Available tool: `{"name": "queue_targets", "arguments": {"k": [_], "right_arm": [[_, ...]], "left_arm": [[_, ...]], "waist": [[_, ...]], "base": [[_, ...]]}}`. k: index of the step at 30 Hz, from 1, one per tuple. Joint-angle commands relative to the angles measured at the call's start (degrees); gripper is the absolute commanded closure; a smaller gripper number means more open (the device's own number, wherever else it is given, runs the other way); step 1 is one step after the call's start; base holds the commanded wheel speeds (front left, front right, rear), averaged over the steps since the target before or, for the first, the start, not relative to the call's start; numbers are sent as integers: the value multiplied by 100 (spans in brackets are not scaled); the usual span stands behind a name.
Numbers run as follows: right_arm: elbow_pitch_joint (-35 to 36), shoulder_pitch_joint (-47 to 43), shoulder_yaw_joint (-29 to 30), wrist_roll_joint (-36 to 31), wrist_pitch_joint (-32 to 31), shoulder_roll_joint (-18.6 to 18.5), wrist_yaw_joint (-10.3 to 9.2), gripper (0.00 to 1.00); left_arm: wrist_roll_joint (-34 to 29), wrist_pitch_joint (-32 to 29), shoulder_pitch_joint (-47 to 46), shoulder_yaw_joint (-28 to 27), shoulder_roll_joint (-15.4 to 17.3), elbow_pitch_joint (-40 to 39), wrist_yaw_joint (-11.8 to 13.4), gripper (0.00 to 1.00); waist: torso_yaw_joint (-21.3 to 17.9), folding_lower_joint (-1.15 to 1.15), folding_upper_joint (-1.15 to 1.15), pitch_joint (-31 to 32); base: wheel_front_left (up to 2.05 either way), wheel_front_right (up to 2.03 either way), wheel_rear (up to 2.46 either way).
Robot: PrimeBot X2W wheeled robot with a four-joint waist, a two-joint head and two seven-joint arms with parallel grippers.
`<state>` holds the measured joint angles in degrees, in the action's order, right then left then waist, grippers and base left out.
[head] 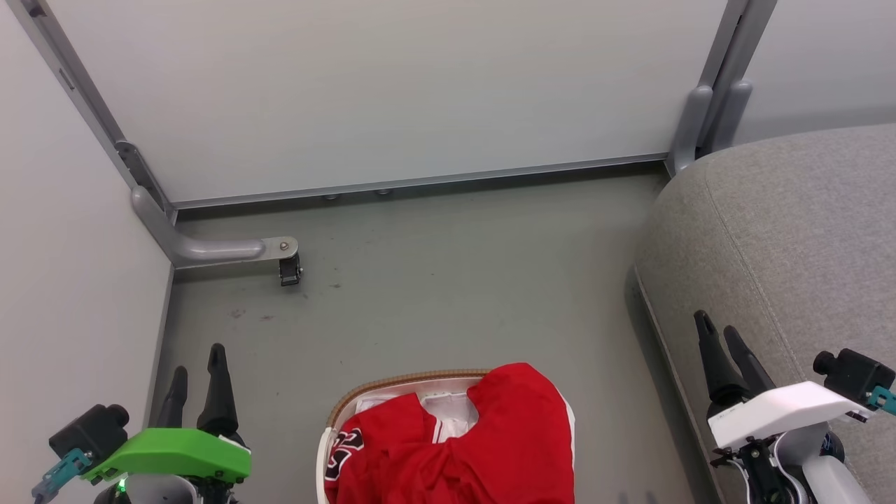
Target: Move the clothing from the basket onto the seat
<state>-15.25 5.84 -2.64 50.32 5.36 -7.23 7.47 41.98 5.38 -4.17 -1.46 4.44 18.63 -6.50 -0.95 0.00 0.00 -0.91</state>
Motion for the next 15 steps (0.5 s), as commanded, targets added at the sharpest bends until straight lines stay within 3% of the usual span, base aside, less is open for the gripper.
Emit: {"name": "queue_targets", "arguments": {"k": [1,15], "right_arm": [[34,73,-41,-171,62,-71,2,0],[-112,103,-284,-1049,293,-145,2,0]], "left_arm": [[-209,62,-87,37,59,-41,0,0],[-1210,291,-57,238,109,35,-25,0]], "waist": [[-2,0,0,-2],[-25,0,0,0]], "base": [[0,0,0],[0,0,0]]}}
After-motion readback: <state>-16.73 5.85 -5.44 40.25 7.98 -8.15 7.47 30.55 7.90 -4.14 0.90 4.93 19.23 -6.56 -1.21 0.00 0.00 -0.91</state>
